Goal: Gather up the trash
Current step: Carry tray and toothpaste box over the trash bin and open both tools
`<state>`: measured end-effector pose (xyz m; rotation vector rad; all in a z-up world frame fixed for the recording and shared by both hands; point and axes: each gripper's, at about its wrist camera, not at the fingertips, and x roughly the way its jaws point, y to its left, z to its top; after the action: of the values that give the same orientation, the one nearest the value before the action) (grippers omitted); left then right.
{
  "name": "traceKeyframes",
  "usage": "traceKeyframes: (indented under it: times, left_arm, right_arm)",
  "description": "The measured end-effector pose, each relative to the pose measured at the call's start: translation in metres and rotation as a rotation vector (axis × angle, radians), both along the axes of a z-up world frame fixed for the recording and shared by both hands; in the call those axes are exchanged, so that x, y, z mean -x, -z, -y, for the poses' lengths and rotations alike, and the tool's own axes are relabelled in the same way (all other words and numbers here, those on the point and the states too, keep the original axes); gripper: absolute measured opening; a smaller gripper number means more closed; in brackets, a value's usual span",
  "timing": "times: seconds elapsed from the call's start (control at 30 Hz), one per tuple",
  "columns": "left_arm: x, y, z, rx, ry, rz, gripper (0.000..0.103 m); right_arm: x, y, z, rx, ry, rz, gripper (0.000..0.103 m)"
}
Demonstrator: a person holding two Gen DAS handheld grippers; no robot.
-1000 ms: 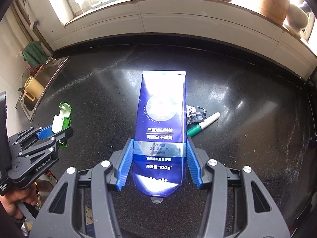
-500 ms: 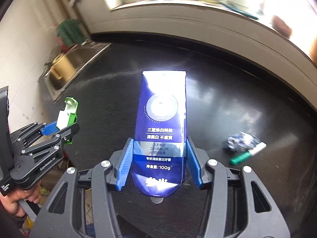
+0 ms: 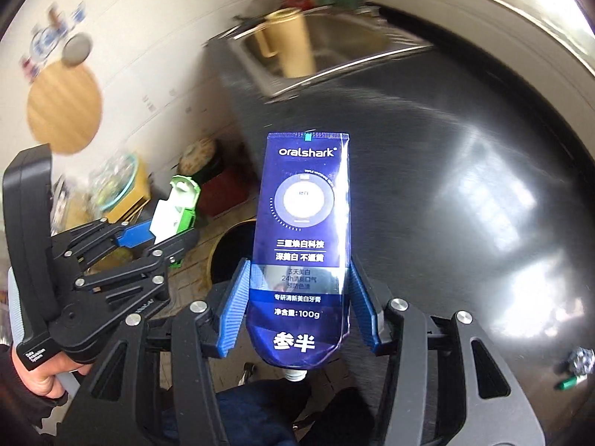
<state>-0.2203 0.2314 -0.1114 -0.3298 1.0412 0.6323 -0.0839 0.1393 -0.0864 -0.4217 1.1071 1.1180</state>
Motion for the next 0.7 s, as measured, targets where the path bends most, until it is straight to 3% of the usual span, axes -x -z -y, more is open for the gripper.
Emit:
traceKeyframes:
  times: [0.27, 0.7]
  left_arm:
    - [0.056, 0.028, -0.046, 0.081, -0.123, 0.003, 0.033]
    - [0.077, 0.066, -0.090, 0.115, -0.150, -0.027, 0.033]
  right_arm:
    - [0.053, 0.023, -0.064, 0.052, -0.156, -0.044, 0.051]
    - [0.071, 0.059, -0.114, 0.118, -0.193, -0.051, 0.051]
